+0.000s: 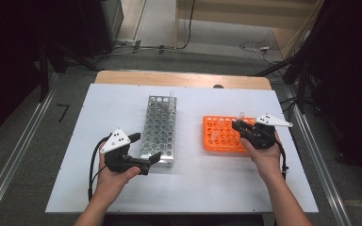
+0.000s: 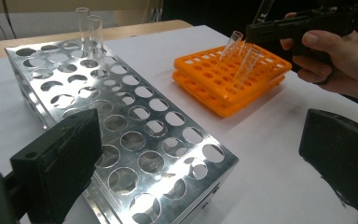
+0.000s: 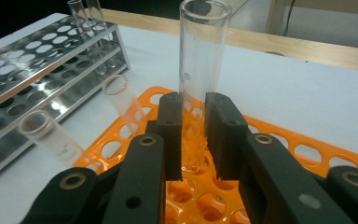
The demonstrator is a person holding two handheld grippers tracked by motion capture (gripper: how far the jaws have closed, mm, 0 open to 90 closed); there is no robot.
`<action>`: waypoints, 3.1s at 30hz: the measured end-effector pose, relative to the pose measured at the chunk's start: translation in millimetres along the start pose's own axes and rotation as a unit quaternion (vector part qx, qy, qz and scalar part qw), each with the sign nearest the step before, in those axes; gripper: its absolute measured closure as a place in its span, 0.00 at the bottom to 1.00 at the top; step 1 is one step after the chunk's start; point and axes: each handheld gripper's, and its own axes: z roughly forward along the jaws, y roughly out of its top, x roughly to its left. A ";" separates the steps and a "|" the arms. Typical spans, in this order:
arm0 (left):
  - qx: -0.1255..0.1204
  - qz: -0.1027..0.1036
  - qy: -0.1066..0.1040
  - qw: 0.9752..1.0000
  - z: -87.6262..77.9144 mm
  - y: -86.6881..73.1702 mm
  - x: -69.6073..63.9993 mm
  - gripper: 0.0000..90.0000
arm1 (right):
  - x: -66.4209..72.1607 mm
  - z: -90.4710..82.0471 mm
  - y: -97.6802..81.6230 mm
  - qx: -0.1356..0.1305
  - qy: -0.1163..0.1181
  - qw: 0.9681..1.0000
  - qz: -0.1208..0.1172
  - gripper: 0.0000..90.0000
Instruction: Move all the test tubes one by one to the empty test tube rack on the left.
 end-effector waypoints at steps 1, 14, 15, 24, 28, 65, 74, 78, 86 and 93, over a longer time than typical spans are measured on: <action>0.000 -0.001 0.000 1.000 0.3 0.0 -0.4 0.00 | 0.3 -1.8 0.0 0.000 0.002 1.000 0.000 0.82; -0.002 0.002 0.000 1.000 1.7 1.1 -5.4 0.00 | 14.0 -24.2 -2.6 -0.002 0.039 0.999 -0.004 0.82; -0.003 0.001 0.000 1.000 1.7 1.2 -5.5 0.00 | 16.4 -25.8 -2.9 -0.003 0.044 0.999 -0.006 0.82; -0.006 0.004 -0.001 1.000 1.8 2.3 -9.2 0.00 | 35.7 -36.3 -7.1 0.002 0.071 0.997 -0.023 0.82; -0.006 0.007 -0.003 1.000 2.3 2.9 -11.3 0.00 | 46.8 -39.1 -11.6 0.008 0.088 0.996 -0.031 0.82; -0.013 0.033 -0.067 0.997 18.3 10.4 -52.7 0.06 | 136.5 -21.9 -22.2 0.042 0.199 0.974 -0.096 0.82; -0.009 0.043 -0.093 0.995 24.0 10.5 -65.8 0.31 | 153.0 -18.0 -24.1 0.046 0.216 0.969 -0.109 0.82; -0.011 0.045 -0.105 0.993 26.6 9.6 -69.6 0.42 | 159.2 -17.9 -24.4 0.047 0.222 0.967 -0.115 0.82; -0.008 0.055 -0.120 0.991 30.1 6.9 -74.2 0.65 | 166.6 -20.1 -23.3 0.044 0.231 0.965 -0.118 0.82; -0.006 0.069 -0.129 0.989 30.4 5.6 -76.7 0.81 | 167.8 -20.1 -23.6 0.047 0.233 0.964 -0.119 0.82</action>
